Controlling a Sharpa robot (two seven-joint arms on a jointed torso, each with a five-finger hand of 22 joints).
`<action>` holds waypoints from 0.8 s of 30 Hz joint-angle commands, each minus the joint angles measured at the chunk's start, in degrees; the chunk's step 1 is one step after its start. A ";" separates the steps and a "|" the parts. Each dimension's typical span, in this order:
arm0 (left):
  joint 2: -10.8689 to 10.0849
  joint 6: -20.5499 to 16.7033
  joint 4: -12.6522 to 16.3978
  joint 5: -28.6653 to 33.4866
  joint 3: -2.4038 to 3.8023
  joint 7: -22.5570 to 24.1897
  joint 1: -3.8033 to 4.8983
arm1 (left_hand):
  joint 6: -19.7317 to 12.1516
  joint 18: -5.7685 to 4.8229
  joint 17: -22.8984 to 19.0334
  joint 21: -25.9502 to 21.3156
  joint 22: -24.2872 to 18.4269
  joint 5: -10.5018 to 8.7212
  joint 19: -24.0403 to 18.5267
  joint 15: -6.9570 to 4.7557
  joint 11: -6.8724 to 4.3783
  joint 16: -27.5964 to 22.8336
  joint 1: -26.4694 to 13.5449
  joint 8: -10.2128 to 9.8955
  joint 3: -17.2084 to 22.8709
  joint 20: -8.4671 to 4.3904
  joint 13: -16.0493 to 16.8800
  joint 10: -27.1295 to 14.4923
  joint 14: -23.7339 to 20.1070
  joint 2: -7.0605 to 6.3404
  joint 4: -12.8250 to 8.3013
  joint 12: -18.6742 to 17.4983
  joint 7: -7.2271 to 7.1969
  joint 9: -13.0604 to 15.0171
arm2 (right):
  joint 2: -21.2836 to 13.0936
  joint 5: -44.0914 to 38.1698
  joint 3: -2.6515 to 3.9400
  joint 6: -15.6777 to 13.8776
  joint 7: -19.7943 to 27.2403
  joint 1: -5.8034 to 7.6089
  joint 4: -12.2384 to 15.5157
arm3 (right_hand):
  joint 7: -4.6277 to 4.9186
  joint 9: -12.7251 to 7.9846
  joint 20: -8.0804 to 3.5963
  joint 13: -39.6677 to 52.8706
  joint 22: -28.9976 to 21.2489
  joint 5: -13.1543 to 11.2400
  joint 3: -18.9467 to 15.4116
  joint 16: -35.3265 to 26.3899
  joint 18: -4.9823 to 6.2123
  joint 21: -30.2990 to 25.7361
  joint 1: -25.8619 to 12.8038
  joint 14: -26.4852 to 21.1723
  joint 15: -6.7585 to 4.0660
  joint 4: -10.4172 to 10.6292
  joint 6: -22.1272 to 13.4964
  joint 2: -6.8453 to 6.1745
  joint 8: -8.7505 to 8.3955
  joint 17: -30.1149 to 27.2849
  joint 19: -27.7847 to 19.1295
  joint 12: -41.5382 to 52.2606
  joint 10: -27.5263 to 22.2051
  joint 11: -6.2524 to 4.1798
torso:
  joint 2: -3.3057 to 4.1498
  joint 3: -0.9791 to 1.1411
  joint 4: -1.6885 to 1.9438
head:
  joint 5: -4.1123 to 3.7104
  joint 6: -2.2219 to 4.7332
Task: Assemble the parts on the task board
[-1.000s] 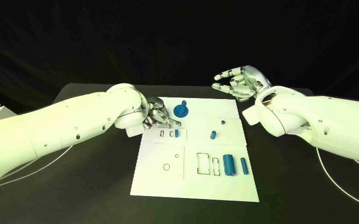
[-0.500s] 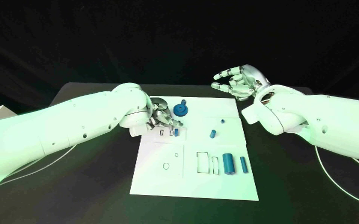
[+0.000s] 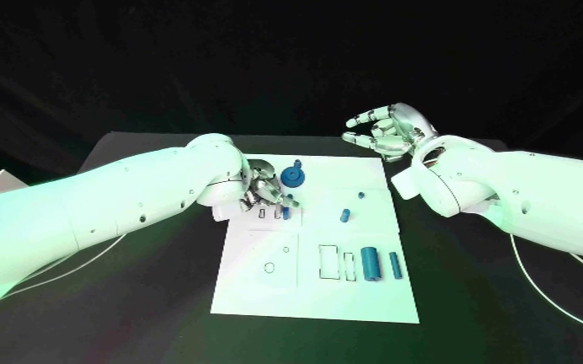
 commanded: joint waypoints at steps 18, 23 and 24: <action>0.33 3.85 -0.19 1.54 -0.19 0.15 0.11 | 0.08 -0.49 10.18 0.84 0.82 -0.02 0.26 -0.98 -0.88 0.54 6.56 1.77 4.05 -0.40 1.21 0.75 4.23 0.75 -0.40 1.20 -1.11 3.42 | 0.26 -0.60 0.00 1.38 -0.13 0.00 -0.27 | -0.08 0.01 -0.15 8.52 8.43 0.31 -0.17 -0.34 0.98 -0.37 -0.05 4.08 -0.19 0.09 -0.49 0.49 -0.01 7.21 1.61 -0.11 -0.17 -0.14 | -0.08 0.02 0.06 | -0.05 -0.47; 0.36 3.85 -0.34 2.30 -0.19 0.48 0.11 | -0.29 -0.55 10.26 1.03 1.16 -0.03 0.29 -1.21 -1.11 0.56 9.30 1.66 8.17 -0.63 1.04 0.50 4.24 0.24 -0.66 0.96 -1.33 4.67 | 0.31 -0.60 0.00 1.42 -0.15 -0.01 -0.32 | -0.08 0.01 -0.15 8.52 8.43 0.31 -0.17 -0.34 0.98 -0.37 -0.05 4.08 -0.19 0.09 -0.49 0.49 -0.01 7.21 1.61 -0.11 -0.17 -0.14 | -0.08 0.02 0.09 | -0.07 -0.42; 0.37 3.77 -0.38 2.39 -0.19 0.57 0.11 | -0.29 -0.55 10.28 1.06 1.22 -0.04 0.30 -1.21 -1.11 0.57 9.51 1.63 8.80 -0.66 0.99 0.46 4.25 0.12 -0.58 0.90 -1.32 4.83 | 0.32 -0.60 0.00 1.43 -0.16 -0.01 -0.32 | -0.08 0.01 -0.15 8.52 8.43 0.31 -0.17 -0.34 0.98 -0.37 -0.05 4.08 -0.19 0.09 -0.49 0.49 -0.01 7.21 1.61 -0.11 -0.17 -0.14 | -0.09 0.03 0.07 | -0.02 -0.45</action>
